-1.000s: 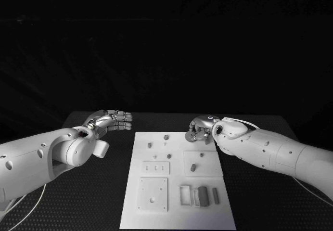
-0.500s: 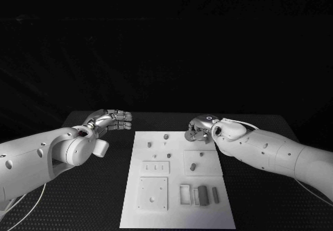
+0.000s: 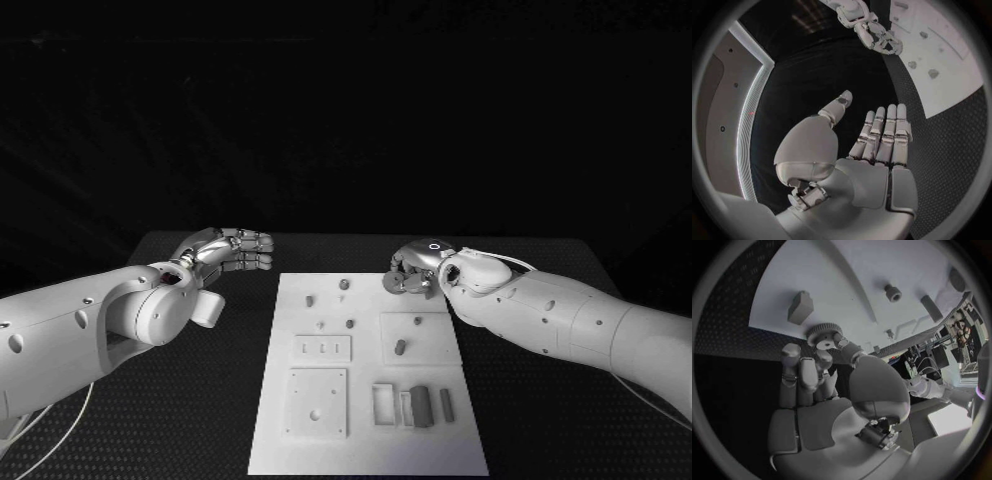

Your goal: Assemble the parts on the task board

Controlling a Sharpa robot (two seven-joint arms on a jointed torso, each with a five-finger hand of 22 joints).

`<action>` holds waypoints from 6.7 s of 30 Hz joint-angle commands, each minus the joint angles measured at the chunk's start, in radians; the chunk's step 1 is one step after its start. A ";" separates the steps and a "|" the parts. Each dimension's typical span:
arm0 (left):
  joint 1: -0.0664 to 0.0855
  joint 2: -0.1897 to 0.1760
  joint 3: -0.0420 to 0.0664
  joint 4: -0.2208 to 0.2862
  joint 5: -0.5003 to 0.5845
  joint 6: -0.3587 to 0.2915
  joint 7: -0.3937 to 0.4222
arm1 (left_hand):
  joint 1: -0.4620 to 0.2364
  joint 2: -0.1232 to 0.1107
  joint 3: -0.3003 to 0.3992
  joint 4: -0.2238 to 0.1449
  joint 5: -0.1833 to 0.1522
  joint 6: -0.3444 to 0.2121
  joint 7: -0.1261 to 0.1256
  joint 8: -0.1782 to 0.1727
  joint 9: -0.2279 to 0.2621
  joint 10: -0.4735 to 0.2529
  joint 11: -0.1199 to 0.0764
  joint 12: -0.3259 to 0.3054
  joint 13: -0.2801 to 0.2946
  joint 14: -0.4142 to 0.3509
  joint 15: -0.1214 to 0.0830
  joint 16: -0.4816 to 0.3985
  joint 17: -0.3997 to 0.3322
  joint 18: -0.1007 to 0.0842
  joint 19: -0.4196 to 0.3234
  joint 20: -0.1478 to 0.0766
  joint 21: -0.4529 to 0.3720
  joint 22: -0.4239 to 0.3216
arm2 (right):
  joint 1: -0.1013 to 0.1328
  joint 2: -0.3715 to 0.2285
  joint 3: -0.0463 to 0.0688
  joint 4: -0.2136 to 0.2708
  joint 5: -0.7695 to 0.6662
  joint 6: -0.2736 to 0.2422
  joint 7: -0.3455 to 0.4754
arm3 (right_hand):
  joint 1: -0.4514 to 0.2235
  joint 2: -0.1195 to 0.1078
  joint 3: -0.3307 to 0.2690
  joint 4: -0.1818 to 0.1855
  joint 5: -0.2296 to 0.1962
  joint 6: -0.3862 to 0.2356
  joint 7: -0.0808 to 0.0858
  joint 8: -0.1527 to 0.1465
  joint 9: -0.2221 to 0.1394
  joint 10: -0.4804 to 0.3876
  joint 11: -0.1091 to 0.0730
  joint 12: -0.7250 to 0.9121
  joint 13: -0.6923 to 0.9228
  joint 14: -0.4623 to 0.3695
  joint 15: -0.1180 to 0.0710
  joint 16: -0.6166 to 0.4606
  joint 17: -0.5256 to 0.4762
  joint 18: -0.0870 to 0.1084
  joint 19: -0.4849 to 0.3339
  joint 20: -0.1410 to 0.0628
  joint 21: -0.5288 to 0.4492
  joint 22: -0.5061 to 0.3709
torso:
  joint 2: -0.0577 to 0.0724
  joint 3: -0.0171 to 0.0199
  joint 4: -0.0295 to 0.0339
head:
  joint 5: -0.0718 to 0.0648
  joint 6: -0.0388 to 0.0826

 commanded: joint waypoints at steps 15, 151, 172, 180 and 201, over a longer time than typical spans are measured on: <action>0.001 -0.005 0.001 0.007 -0.004 0.015 0.006 | -0.004 0.010 -0.006 0.001 -0.004 -0.001 0.032 -0.005 -0.001 0.004 0.001 -0.005 -0.002 -0.004 0.004 -0.006 0.002 0.011 0.000 0.007 -0.005 0.002 | -0.028 -0.011 -0.017 0.054 -0.083 -0.003 -0.111 | -0.004 0.027 0.081 0.005 0.003 0.040 0.011 0.006 0.013 0.012 -0.010 0.012 -0.016 0.018 -0.006 0.012 0.005 0.062 0.017 0.004 0.002 0.014 | 0.000 -0.0013 -0.0005 | 0.000 0.003; 0.001 0.002 0.001 -0.004 -0.007 0.016 0.006 | -0.008 0.008 -0.010 0.002 -0.004 -0.006 0.032 -0.009 -0.003 -0.003 0.003 -0.009 -0.004 -0.005 0.005 -0.009 0.002 0.011 0.000 0.008 -0.010 0.004 | -0.007 0.045 0.004 0.260 0.035 -0.130 -0.162 | -0.068 -0.123 0.152 0.140 0.003 -0.059 0.043 -0.047 -0.006 0.008 0.021 0.028 -0.055 0.012 0.021 0.003 -0.038 0.062 0.042 -0.006 -0.014 0.014 | -0.001 0.0025 -0.0045 | 0.011 0.014; -0.009 0.017 -0.002 -0.063 -0.010 0.045 0.017 | -0.007 0.019 -0.008 0.001 -0.004 0.021 0.011 0.005 0.001 0.015 -0.005 -0.001 -0.001 0.006 0.001 -0.005 0.006 0.013 0.008 0.005 -0.010 0.007 | 0.064 -0.221 0.028 0.300 0.333 0.023 0.165 | -0.024 -0.095 0.135 0.085 0.003 -0.054 0.043 -0.040 -0.004 -0.016 0.021 0.034 -0.058 -0.020 0.022 -0.006 -0.066 0.062 0.018 0.000 -0.019 0.019 | -0.016 0.0211 -0.0372 | 0.013 0.036; -0.019 0.021 -0.002 -0.068 -0.027 0.057 0.017 | -0.007 0.021 -0.009 0.000 -0.004 0.023 0.021 0.004 0.001 0.028 0.003 0.003 0.001 0.014 -0.002 -0.002 0.008 0.014 0.014 0.002 -0.009 0.009 | 0.063 -0.246 0.027 0.235 0.342 0.079 0.212 | -0.023 -0.095 0.128 0.064 0.003 -0.061 0.041 -0.043 -0.005 -0.028 0.019 0.035 -0.059 -0.037 0.021 -0.012 -0.082 0.062 0.007 0.006 -0.021 0.019 | -0.021 0.0324 -0.0449 | 0.017 0.037; -0.027 0.026 -0.002 -0.072 -0.028 0.060 0.018 | -0.007 0.020 -0.009 -0.001 -0.004 0.021 0.025 0.002 -0.001 0.028 0.004 0.000 0.001 0.014 -0.002 -0.003 0.008 0.014 0.015 0.002 -0.010 0.009 | -0.011 -0.159 0.007 0.004 0.325 0.094 0.252 | -0.034 -0.109 0.124 0.058 0.003 -0.085 0.029 -0.050 -0.009 -0.057 0.008 0.034 -0.060 -0.079 0.011 -0.021 -0.110 0.062 -0.015 0.018 -0.027 0.019 | -0.023 0.0371 -0.0417 | 0.015 0.022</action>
